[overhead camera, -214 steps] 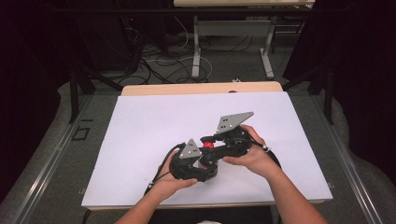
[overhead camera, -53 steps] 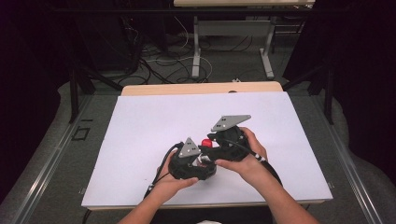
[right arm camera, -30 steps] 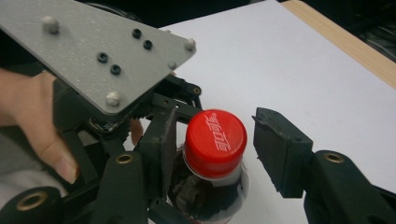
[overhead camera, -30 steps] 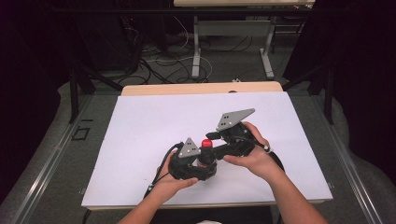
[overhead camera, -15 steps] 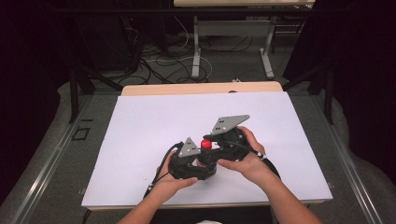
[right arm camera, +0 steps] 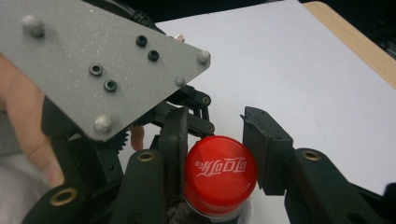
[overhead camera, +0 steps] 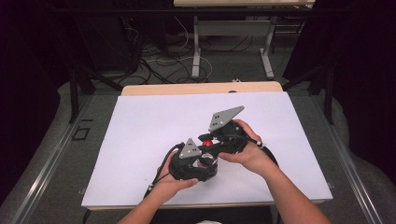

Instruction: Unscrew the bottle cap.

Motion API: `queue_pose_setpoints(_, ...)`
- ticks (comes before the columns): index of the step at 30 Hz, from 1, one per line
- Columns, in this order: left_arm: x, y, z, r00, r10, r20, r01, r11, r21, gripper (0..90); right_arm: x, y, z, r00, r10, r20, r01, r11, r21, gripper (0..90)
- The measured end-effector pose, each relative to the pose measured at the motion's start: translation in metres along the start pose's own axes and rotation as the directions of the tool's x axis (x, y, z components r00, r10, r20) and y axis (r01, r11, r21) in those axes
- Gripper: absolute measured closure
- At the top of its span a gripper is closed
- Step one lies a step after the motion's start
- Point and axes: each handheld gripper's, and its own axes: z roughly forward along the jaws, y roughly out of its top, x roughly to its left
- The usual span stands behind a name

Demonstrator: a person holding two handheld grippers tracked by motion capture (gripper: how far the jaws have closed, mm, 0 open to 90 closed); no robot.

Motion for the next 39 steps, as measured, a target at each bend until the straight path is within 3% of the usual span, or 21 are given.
queue_pose_setpoints(4, 0.000, 0.001, 0.000, 1.0000, -0.003, 0.006, 0.003, 1.0000, -0.006, 30.3, -0.003, -0.001, -0.001, 0.9999, -0.011, -0.012, 0.011, 1.000, -0.014, 61.0)
queue_pose_setpoints(8, 0.002, 0.000, -0.001, 1.0000, -0.009, 0.000, 0.009, 1.0000, 0.000, 30.3, 0.004, -0.002, -0.005, 0.9978, -0.010, 0.065, 0.011, 1.000, -0.020, 49.1)
queue_pose_setpoints(9, 0.003, 0.000, -0.001, 1.0000, -0.004, -0.003, 0.004, 1.0000, 0.007, 30.3, 0.008, -0.004, -0.007, 0.9948, 0.021, 0.100, -0.017, 0.999, -0.043, 45.8)
queue_pose_setpoints(12, 0.003, -0.001, 0.000, 0.9996, -0.027, -0.009, 0.027, 0.9996, 0.003, 30.3, 0.011, -0.005, -0.009, 0.9927, 0.025, 0.118, -0.020, 0.999, -0.045, 45.8)
queue_pose_setpoints(14, 0.004, -0.001, 0.000, 0.9995, -0.028, -0.010, 0.028, 0.9996, 0.004, 30.3, 0.016, -0.006, -0.008, 0.9879, 0.060, 0.143, -0.055, 0.998, -0.041, 45.9)
queue_pose_setpoints(17, 0.004, -0.001, 0.000, 0.9998, -0.020, -0.008, 0.021, 0.9997, 0.014, 30.3, 0.022, -0.007, -0.006, 0.9864, 0.069, 0.149, -0.062, 0.997, -0.048, 46.6)
queue_pose_setpoints(23, 0.002, -0.001, 0.000, 0.9997, -0.019, -0.014, 0.019, 0.9998, 0.010, 30.3, 0.022, -0.005, -0.001, 0.9865, 0.059, 0.153, -0.053, 0.998, -0.045, 48.0)
queue_pose_setpoints(26, 0.002, -0.001, 0.001, 0.9999, -0.010, -0.011, 0.010, 0.9999, 0.005, 30.2, 0.019, -0.003, 0.004, 0.9875, 0.031, 0.155, -0.026, 0.999, -0.031, 51.8)
queue_pose_setpoints(30, 0.001, -0.001, 0.002, 0.9999, -0.017, -0.001, 0.017, 0.9998, 0.005, 30.2, 0.012, -0.002, 0.004, 0.9917, 0.037, 0.123, -0.034, 0.999, -0.024, 60.7)
queue_pose_setpoints(32, 0.002, -0.001, 0.001, 1.0000, -0.007, -0.005, 0.007, 1.0000, 0.006, 30.2, 0.010, -0.002, 0.003, 0.9935, 0.034, 0.109, -0.032, 0.999, -0.024, 61.0)
queue_pose_setpoints(35, 0.001, 0.000, 0.000, 1.0000, -0.005, 0.002, 0.005, 1.0000, -0.001, 30.3, 0.004, 0.000, 0.001, 0.9987, -0.006, 0.051, 0.007, 1.000, -0.012, 61.4)
queue_pose_setpoints(39, 0.001, 0.000, 0.000, 1.0000, 0.000, 0.005, 0.000, 1.0000, 0.001, 30.3, -0.004, 0.002, -0.001, 0.9967, -0.079, -0.020, 0.079, 0.997, -0.002, 61.5)
